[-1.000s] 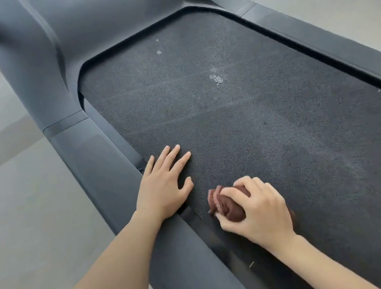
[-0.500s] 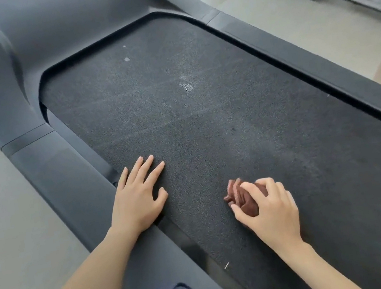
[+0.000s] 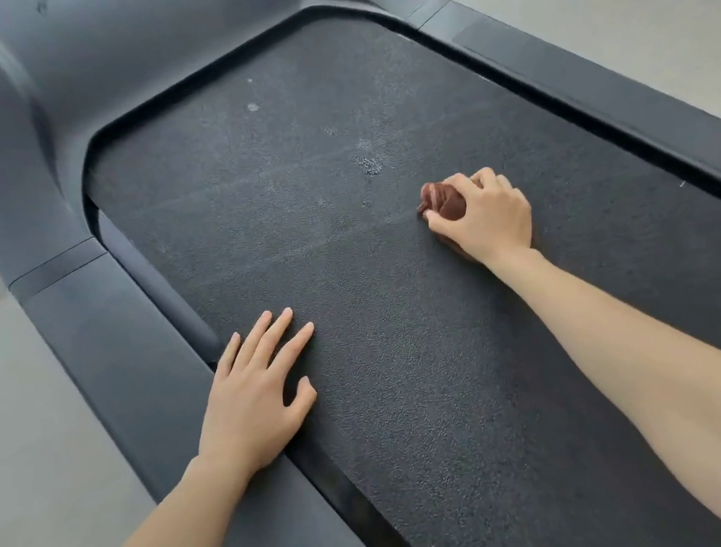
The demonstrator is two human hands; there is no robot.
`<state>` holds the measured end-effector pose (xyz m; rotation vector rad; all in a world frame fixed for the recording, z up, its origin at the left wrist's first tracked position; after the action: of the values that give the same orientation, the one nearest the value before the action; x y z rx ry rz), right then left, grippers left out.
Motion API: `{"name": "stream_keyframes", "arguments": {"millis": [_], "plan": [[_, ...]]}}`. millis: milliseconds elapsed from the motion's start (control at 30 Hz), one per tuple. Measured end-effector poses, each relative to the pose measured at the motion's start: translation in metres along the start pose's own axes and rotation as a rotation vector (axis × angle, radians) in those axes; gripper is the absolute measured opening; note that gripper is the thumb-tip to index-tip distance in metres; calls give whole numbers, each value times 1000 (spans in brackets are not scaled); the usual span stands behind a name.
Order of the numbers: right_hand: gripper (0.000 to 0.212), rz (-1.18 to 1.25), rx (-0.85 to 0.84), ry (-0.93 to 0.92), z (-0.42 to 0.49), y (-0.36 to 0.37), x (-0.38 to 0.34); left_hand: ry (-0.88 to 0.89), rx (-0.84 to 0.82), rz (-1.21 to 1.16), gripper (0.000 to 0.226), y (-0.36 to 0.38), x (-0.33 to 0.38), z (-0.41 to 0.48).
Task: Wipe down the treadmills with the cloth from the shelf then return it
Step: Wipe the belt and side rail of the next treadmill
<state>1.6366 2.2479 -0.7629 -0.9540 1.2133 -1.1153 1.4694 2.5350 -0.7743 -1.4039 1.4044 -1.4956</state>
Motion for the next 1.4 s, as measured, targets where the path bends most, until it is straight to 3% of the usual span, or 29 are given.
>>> {"name": "stream_keyframes", "arguments": {"millis": [267, 467, 667, 867, 1133, 1267, 1400], "plan": [[42, 33, -17, -233, -73, -25, 45, -4, -11, -10, 62, -3, 4, -1], [40, 16, 14, -116, -173, -49, 116, -6, -9, 3, 66, -3, 5, -2], [39, 2, 26, -69, -242, -45, 84, -10, -11, 23, 68, -8, 10, -4], [38, -5, 67, -179, -223, -50, 78, -41, -61, 21, 82, 3, 28, -11], [41, -50, 93, 285, -107, -39, 98, -13, -29, 18, 74, 13, 38, -10], [47, -46, 106, 484, -90, -33, 89, -9, -5, 0, 70, 14, 36, -8], [50, -33, 32, 392, -105, -29, 42, -24, -38, -6, 67, 16, 36, -10]]}}
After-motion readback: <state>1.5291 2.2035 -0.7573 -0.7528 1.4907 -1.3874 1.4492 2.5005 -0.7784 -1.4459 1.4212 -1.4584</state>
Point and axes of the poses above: each hand's wrist, its own z-axis towards the middle knuckle, its own y-axis out of the palm, x = y × z, the point moved 5 cm from there along z, towards the middle knuckle, and after that the axes turned 7 degrees about -x, right-handed, at the moved point
